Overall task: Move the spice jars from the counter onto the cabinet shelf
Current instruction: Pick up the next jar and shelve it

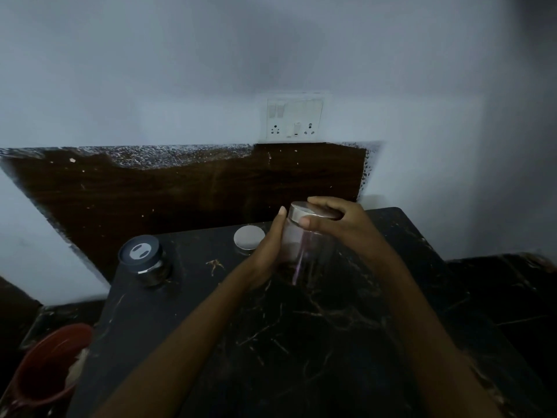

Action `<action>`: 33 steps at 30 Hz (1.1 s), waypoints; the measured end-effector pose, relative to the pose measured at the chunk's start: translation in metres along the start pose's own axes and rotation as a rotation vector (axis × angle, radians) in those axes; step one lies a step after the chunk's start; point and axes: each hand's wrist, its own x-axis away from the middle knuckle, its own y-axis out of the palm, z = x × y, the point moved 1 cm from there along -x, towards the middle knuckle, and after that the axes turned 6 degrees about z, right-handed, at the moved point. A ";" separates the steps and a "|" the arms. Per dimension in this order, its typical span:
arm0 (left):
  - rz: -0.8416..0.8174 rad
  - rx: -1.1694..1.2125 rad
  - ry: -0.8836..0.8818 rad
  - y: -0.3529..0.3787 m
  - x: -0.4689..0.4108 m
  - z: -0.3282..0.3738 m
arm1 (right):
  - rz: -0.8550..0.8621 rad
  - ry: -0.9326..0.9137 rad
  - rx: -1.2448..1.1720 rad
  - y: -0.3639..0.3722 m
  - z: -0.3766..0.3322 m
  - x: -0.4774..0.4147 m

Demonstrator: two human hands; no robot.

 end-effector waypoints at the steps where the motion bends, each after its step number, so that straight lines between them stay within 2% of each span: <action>1: -0.024 0.020 -0.017 0.000 0.013 0.002 | -0.014 -0.006 -0.008 0.004 -0.006 0.008; 4: -0.055 0.065 -0.050 -0.004 0.045 0.005 | -0.011 -0.011 -0.024 0.015 -0.022 0.031; 10: -0.127 0.172 -0.018 -0.012 0.096 0.009 | 0.175 -0.018 -0.033 0.042 -0.037 0.076; 14: -0.131 0.213 0.018 -0.019 0.109 0.011 | 0.334 -0.057 -0.173 0.060 -0.043 0.111; 19: -0.138 0.223 0.031 -0.028 0.116 0.013 | 0.477 -0.157 0.104 0.100 -0.032 0.142; 22: -0.133 0.229 0.059 -0.028 0.123 0.017 | 0.548 -0.195 0.148 0.111 -0.031 0.144; 29: -0.081 0.182 0.051 -0.038 0.126 0.018 | 0.523 -0.141 -0.076 0.107 -0.030 0.142; 33: -0.096 0.240 0.034 -0.034 0.128 0.018 | 0.511 -0.102 -0.198 0.109 -0.035 0.148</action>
